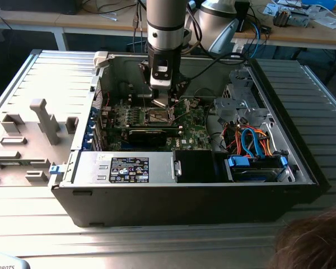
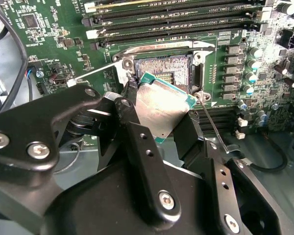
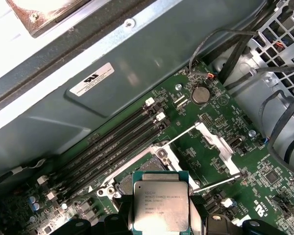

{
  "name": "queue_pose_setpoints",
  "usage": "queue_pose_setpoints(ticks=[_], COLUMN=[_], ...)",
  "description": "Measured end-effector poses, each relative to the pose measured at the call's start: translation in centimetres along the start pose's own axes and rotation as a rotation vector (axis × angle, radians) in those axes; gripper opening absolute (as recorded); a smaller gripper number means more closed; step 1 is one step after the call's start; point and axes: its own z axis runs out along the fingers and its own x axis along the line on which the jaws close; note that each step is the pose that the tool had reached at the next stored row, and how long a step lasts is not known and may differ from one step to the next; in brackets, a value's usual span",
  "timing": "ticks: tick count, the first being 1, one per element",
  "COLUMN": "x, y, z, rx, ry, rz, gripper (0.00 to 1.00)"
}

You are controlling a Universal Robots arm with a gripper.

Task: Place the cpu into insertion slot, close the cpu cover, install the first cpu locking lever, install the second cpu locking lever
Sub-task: 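Place the cpu into insertion slot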

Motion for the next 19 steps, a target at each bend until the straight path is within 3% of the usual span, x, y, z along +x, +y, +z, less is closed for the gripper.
queue_pose_setpoints(ticks=[19], x=[0.00], y=[-0.01], z=[0.16], rx=[-0.0008], ry=[-0.0037], rz=[0.046], gripper=[0.54])
